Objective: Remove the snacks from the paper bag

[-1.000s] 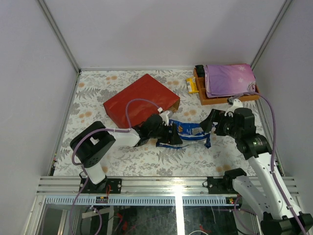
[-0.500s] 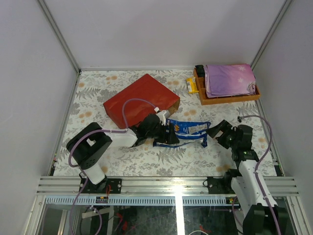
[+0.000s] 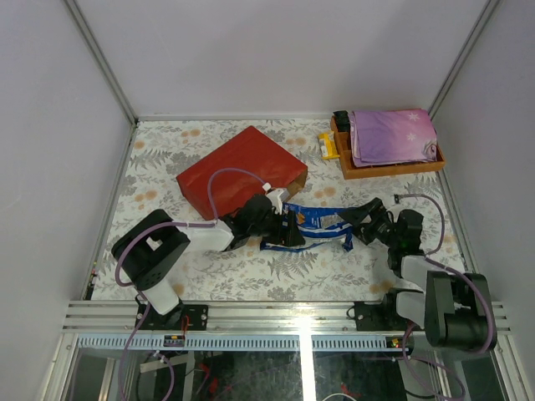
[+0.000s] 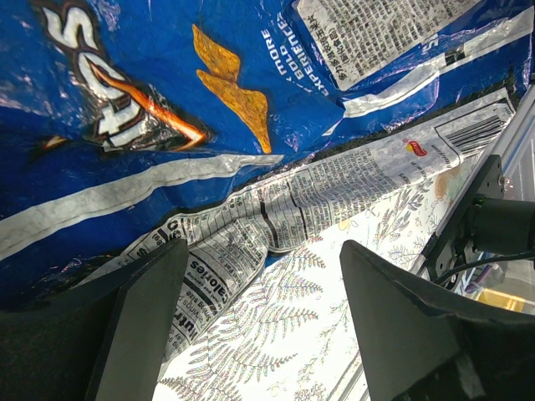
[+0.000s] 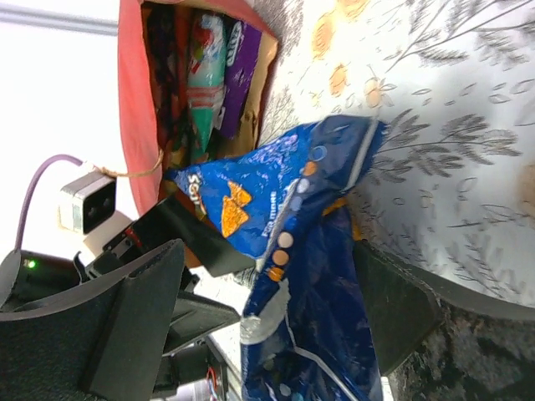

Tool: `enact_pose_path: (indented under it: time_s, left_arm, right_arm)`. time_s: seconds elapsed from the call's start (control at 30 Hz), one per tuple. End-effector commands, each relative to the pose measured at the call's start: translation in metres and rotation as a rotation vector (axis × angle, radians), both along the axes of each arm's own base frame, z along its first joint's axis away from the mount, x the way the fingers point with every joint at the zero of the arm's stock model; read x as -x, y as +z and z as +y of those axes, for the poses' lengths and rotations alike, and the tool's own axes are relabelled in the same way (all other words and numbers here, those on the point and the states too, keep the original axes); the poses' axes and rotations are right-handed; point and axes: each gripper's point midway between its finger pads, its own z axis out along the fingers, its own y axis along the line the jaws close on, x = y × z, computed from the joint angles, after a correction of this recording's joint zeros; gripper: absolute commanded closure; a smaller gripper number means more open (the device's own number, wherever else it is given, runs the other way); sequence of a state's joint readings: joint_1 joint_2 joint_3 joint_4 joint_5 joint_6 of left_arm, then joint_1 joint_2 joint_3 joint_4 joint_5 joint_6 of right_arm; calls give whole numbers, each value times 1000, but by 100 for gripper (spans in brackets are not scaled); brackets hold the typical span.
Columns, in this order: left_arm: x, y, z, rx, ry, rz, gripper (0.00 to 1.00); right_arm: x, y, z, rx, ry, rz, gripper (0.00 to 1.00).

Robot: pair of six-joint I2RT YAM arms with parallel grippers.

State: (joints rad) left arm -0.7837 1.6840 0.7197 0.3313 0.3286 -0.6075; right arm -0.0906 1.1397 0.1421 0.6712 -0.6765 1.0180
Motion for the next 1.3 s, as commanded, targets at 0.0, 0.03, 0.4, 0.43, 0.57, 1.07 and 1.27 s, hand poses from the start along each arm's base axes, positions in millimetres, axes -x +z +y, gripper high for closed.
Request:
enact_pose_path:
  time_s: [0.0, 0.03, 0.4, 0.43, 0.57, 1.07, 1.27]
  left_arm:
    - [31, -72, 53, -265, 31, 180, 25]
    - [31, -72, 53, -264, 30, 181, 25]
    - [34, -73, 56, -270, 31, 185, 25]
    - [34, -73, 56, -270, 31, 185, 25]
    - [34, -73, 55, -269, 31, 185, 25]
    - [19, -34, 66, -258, 123, 83, 23]
    - [18, -22, 72, -209, 164, 42, 24]
  right_arm:
    - [-9, 36, 24, -65, 101, -146, 10]
    - [-10, 41, 29, -85, 118, -155, 9]
    - [-8, 151, 45, -176, 237, -356, 8]
    - [-7, 165, 44, -160, 238, -375, 8]
    - [1, 218, 36, -147, 233, -464, 6]
    - [0, 104, 11, 242, 155, -169, 28]
    - [6, 94, 75, 340, 279, -188, 33]
